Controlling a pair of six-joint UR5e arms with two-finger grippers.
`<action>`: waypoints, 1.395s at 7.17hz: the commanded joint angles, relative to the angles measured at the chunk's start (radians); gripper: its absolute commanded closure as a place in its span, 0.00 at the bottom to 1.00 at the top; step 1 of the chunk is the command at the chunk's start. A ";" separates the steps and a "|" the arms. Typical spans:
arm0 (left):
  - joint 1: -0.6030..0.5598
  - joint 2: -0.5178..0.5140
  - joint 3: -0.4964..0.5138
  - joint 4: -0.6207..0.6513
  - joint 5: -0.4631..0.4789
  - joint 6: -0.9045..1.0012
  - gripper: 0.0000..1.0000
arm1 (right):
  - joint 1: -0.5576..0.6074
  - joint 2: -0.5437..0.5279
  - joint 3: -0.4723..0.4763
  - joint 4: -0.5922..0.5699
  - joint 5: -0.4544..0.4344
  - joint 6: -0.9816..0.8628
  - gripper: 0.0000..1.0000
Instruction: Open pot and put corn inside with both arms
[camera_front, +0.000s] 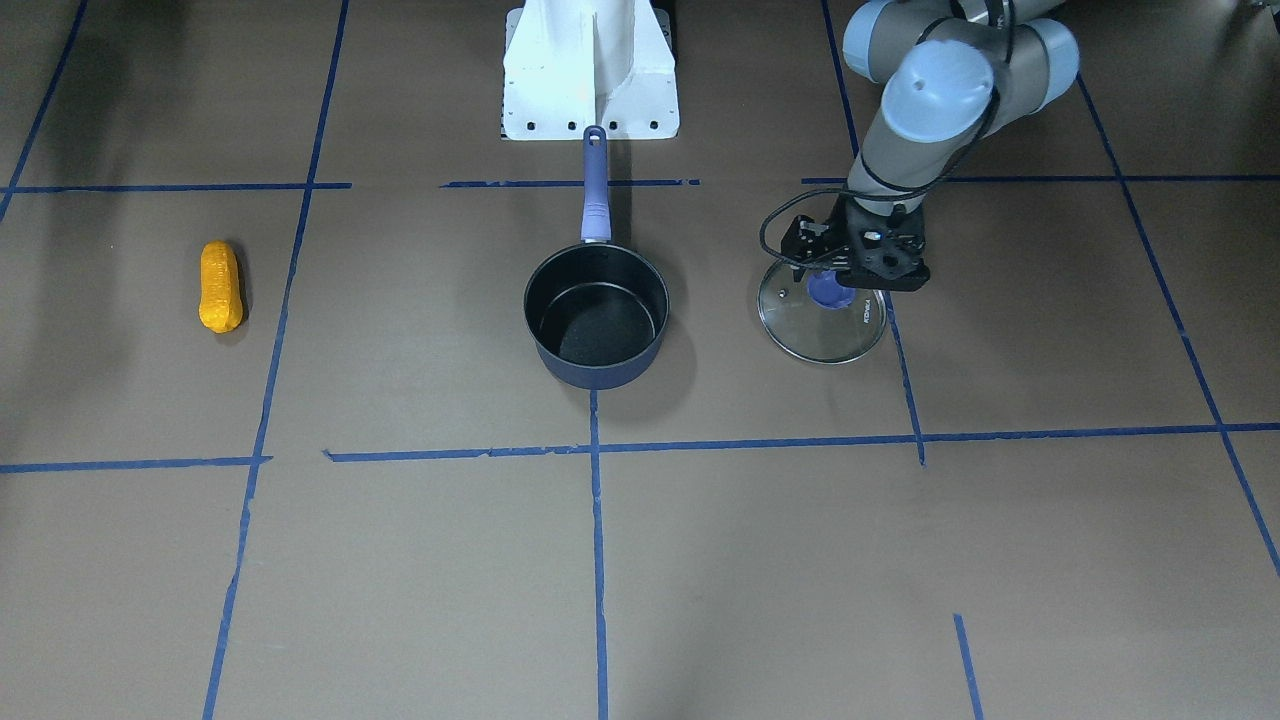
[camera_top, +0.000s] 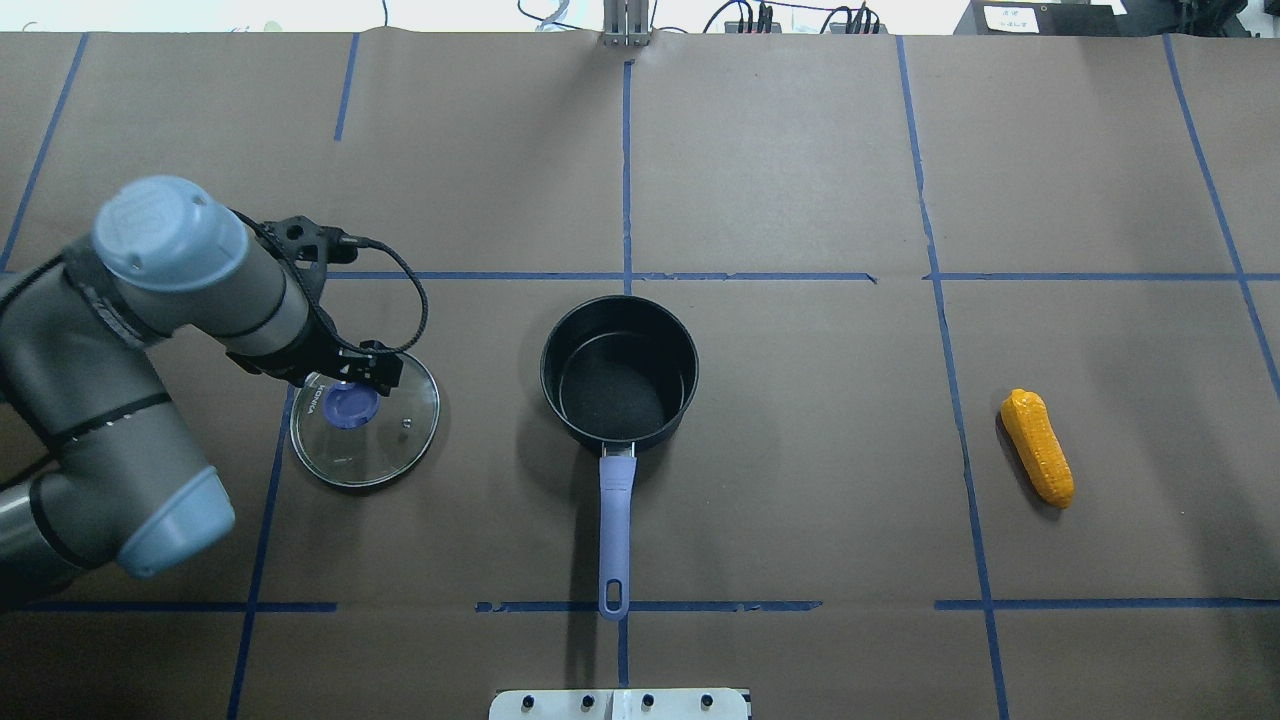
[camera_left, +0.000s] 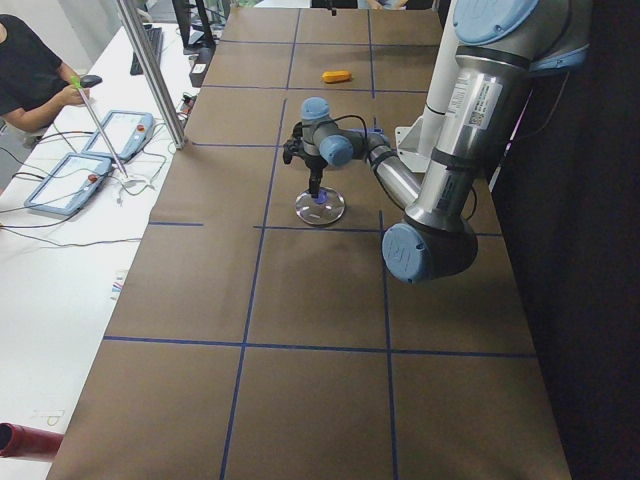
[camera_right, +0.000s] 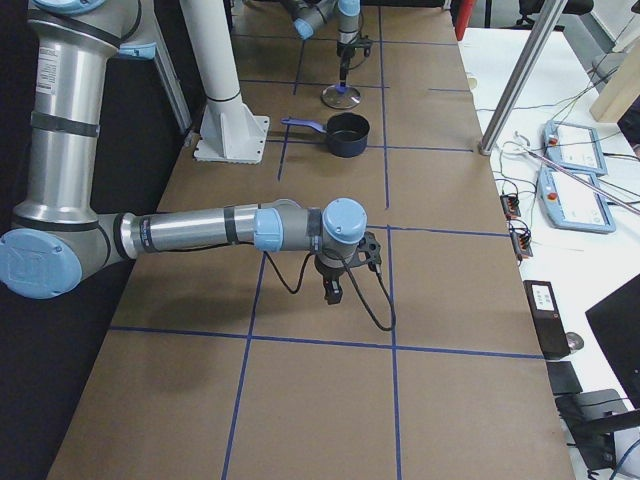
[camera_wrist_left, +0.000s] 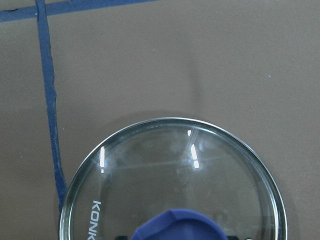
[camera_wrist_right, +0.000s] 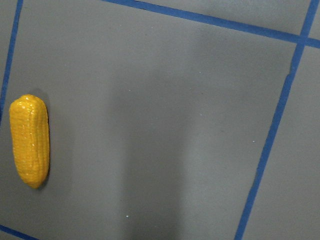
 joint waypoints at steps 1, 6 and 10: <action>-0.141 0.122 -0.097 0.009 -0.090 0.158 0.01 | -0.128 0.014 0.063 0.131 -0.010 0.283 0.00; -0.285 0.249 -0.118 0.006 -0.153 0.361 0.01 | -0.545 0.004 -0.018 0.640 -0.294 0.883 0.00; -0.288 0.250 -0.120 0.006 -0.150 0.361 0.01 | -0.667 0.024 -0.067 0.665 -0.375 0.915 0.02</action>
